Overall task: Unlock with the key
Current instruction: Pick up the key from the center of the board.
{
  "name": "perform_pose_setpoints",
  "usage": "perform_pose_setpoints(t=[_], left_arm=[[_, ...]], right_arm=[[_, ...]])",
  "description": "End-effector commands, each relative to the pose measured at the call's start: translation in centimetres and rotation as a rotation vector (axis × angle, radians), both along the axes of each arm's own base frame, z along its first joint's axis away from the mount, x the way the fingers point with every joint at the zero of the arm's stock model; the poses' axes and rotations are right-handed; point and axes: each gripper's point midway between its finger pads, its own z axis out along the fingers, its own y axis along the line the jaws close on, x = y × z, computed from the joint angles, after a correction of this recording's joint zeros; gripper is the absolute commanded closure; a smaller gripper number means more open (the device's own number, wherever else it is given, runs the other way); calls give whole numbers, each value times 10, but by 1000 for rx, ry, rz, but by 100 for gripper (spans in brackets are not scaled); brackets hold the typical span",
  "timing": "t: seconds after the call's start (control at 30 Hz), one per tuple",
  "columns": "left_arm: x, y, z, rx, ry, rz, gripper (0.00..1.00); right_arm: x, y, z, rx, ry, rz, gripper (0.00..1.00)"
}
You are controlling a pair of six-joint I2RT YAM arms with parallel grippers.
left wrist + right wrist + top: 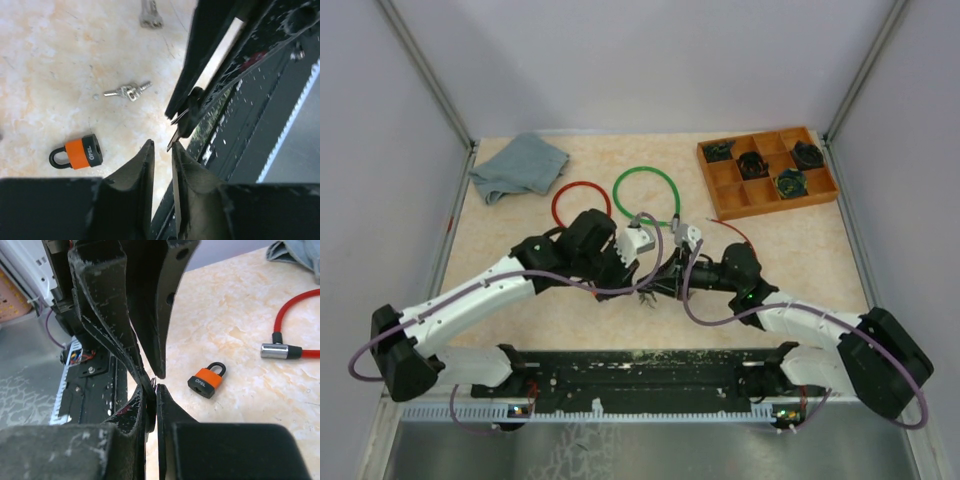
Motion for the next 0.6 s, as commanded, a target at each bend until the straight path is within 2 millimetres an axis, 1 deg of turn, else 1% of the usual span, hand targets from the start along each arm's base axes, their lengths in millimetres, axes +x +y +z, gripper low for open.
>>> perform_pose_setpoints(t=[0.0,0.07,0.17,0.27,0.33,0.4,0.43,0.57], left_arm=[[29,-11,37,-215,-143,200,71],[36,-13,53,-347,-185,272,67],[41,-12,71,-534,-239,352,61],[38,-12,88,-694,-253,370,59],[33,-16,104,-802,-251,353,59],[31,-18,108,-870,-232,360,59],[31,-18,105,-892,-224,369,59],[30,-14,107,-1008,-192,414,60]], right_arm=[[9,-7,38,129,-4,-97,100],[19,-12,41,162,48,-180,100],[24,-19,52,241,111,-246,100],[26,-25,60,317,175,-292,100],[31,-28,59,341,217,-330,100],[34,-32,61,378,247,-359,100],[33,-34,62,400,265,-367,100],[34,-44,69,489,323,-397,100]])
